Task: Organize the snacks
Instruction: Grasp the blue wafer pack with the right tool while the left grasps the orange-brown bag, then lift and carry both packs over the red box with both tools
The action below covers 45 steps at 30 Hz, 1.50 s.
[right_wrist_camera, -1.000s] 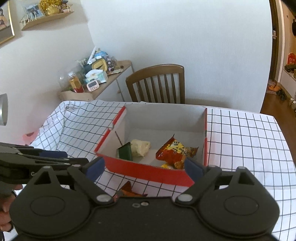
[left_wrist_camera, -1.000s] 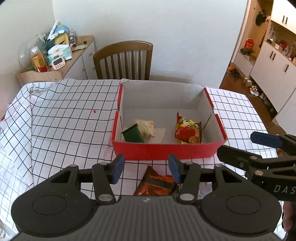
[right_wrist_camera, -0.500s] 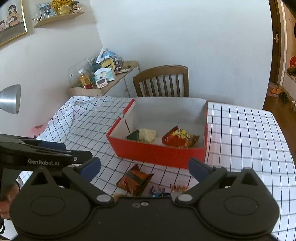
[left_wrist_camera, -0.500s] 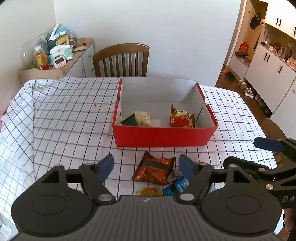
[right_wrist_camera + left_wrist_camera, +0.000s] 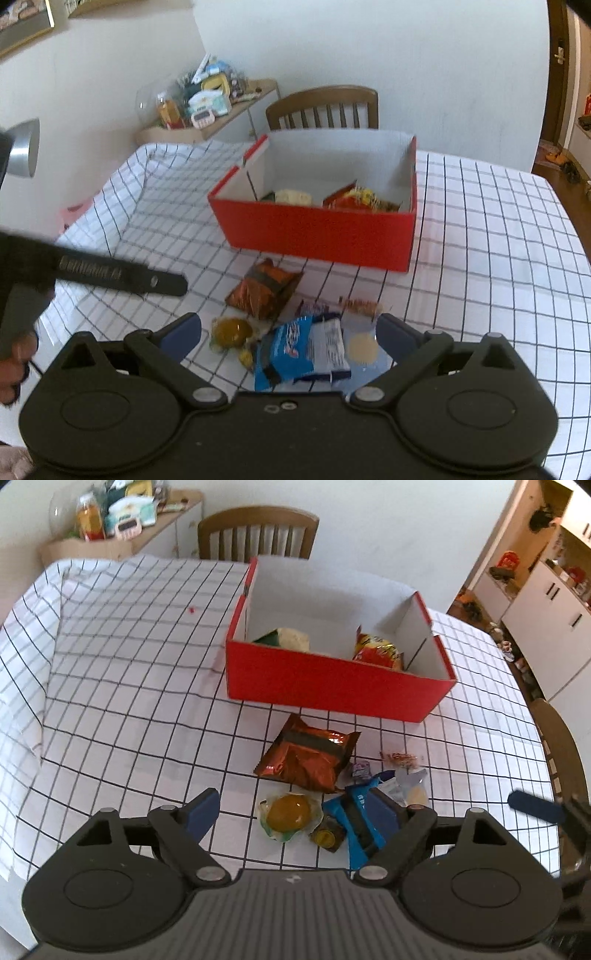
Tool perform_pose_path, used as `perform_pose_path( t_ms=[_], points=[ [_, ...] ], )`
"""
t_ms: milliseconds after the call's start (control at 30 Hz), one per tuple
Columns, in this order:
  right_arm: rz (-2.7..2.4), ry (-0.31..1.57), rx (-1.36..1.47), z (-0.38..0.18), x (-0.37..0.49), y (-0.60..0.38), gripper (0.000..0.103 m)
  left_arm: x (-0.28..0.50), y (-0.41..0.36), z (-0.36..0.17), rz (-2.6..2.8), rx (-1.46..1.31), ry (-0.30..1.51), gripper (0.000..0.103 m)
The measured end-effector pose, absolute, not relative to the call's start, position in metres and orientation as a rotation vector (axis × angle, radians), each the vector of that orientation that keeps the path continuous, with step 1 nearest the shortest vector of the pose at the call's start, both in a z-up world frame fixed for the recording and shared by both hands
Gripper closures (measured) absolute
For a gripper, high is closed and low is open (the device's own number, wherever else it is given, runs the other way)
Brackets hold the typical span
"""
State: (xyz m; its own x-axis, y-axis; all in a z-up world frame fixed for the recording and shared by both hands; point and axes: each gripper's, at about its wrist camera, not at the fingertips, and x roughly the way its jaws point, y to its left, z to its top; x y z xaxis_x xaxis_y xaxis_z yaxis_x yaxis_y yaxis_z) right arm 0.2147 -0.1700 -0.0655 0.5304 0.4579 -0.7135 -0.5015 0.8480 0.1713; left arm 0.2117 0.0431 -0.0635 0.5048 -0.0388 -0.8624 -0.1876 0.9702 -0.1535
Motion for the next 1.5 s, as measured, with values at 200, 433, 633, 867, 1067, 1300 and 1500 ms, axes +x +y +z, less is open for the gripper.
perform_pose_path(
  t_ms=[200,433,633,867,1067,1300,1500],
  points=[
    [0.601,0.861,-0.12,-0.082,0.216,-0.159,0.004,0.24,0.039,-0.079,0.073,-0.237,1.089,0.017],
    [0.651,0.929,-0.198,-0.11,0.227,-0.138,0.01,0.274,0.027,-0.107,0.098,-0.198,1.152,0.017],
    [0.688,0.977,-0.241,-0.128,0.245,-0.128,0.016,0.298,0.019,-0.127,0.094,-0.183,1.19,0.017],
    [0.711,1.011,-0.273,-0.144,0.26,-0.116,0.023,0.317,0.016,-0.15,0.07,-0.206,1.245,0.017],
    [0.74,1.052,-0.28,-0.157,0.267,-0.112,0.037,0.326,0.02,-0.166,0.052,-0.24,1.281,0.017],
    [0.769,1.079,-0.257,-0.162,0.272,-0.115,0.057,0.329,0.028,-0.175,0.049,-0.3,1.29,0.026],
    [0.775,1.078,-0.228,-0.161,0.273,-0.121,0.062,0.327,0.035,-0.173,0.045,-0.323,1.271,0.044]
  ],
)
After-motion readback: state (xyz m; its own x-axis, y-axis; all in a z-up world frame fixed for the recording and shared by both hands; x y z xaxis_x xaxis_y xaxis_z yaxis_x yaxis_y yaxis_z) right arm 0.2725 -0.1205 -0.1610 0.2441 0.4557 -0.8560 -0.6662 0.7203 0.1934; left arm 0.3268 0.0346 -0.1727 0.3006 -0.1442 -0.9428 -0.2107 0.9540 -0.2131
